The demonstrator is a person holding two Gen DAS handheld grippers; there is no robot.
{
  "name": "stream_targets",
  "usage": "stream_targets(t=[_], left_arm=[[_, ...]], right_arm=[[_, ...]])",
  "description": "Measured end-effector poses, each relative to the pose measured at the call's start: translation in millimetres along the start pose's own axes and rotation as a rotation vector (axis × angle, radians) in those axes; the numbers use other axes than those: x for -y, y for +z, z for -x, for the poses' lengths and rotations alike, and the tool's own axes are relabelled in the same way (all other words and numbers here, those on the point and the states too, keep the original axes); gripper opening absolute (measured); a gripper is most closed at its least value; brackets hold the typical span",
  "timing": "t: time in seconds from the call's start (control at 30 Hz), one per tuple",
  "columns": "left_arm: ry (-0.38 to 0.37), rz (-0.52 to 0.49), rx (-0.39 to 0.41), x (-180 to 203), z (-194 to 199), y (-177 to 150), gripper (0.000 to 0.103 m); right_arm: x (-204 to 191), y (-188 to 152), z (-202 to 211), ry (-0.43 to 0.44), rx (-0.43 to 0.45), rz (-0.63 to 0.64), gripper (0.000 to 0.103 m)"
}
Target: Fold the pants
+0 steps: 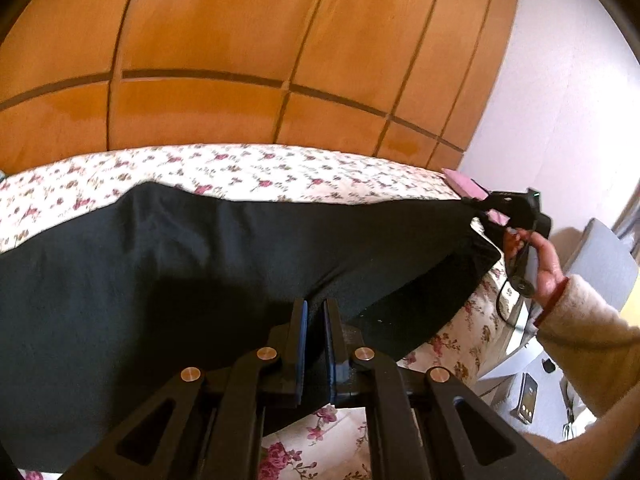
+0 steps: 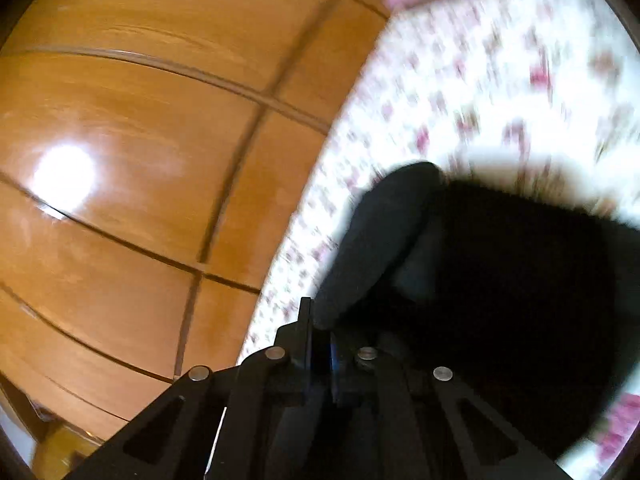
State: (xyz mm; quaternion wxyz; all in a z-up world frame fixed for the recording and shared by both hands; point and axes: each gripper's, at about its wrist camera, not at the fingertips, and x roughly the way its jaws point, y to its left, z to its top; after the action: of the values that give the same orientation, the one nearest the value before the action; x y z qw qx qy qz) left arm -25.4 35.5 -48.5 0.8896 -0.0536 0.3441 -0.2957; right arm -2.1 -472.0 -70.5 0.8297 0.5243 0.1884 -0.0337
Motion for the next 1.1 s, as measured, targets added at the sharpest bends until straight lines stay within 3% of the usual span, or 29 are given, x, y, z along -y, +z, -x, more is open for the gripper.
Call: stream_targets(t=[0.1,0.17,0.33,0.4,0.6,0.63,0.67,0.77,0.83,0.93,0.97,1.03,1.1], left_arm=[[-0.031,-0.027,-0.018,2.1,0.6,-5.5,0.007],[-0.043,-0.025,-0.055,0.9,-4.5,-13.3,0.007],[-0.032,-0.044,-0.159,1.8,-25.1,-35.7,0.007],[-0.029,-0.055,-0.151,3.7,-23.8,-36.8,0.007],[-0.009,-0.047,-0.152,3.8,-27.1,-32.6,0.008],[-0.005,-0.046,-0.150,4.6,-26.5,-31.3,0.008],[-0.004,-0.047,-0.142,4.7,-24.4,-29.9,0.008],[0.002,-0.060,-0.130,6.9,-18.7,-30.4,0.008],[-0.005,-0.043,-0.171,4.2,-23.8,-35.7,0.008],[-0.034,0.007,-0.171,-0.3,-18.5,-34.9,0.013],[-0.047,0.029,-0.171,-3.0,-14.4,-32.1,0.018],[-0.076,0.084,-0.151,-11.8,-1.5,-24.0,0.020],[-0.104,0.148,-0.095,-26.4,14.6,-12.5,0.024]], right_arm=[[-14.6,-9.1,39.3,0.010,0.063,0.114,0.006],[-12.5,-16.9,57.5,-0.069,0.070,0.191,0.006],[50.9,-31.5,53.7,-0.205,-0.042,0.096,0.007],[65.3,-31.5,50.8,-0.167,-0.045,0.041,0.007],[56.9,-17.5,50.9,-0.131,-0.004,-0.012,0.013],[57.3,-13.7,51.1,-0.135,0.000,-0.022,0.013],[56.3,-11.5,51.7,-0.139,-0.002,-0.025,0.007],[26.9,-13.3,62.8,-0.115,0.039,0.085,0.007],[18.2,-16.1,62.9,-0.176,0.045,0.157,0.007],[29.5,-21.4,44.0,-0.366,-0.037,0.200,0.009],[29.7,-22.8,41.8,-0.373,-0.040,0.199,0.013],[18.2,-25.4,50.1,-0.379,0.014,0.223,0.023],[-2.7,-28.5,63.2,-0.450,0.116,0.298,0.028]])
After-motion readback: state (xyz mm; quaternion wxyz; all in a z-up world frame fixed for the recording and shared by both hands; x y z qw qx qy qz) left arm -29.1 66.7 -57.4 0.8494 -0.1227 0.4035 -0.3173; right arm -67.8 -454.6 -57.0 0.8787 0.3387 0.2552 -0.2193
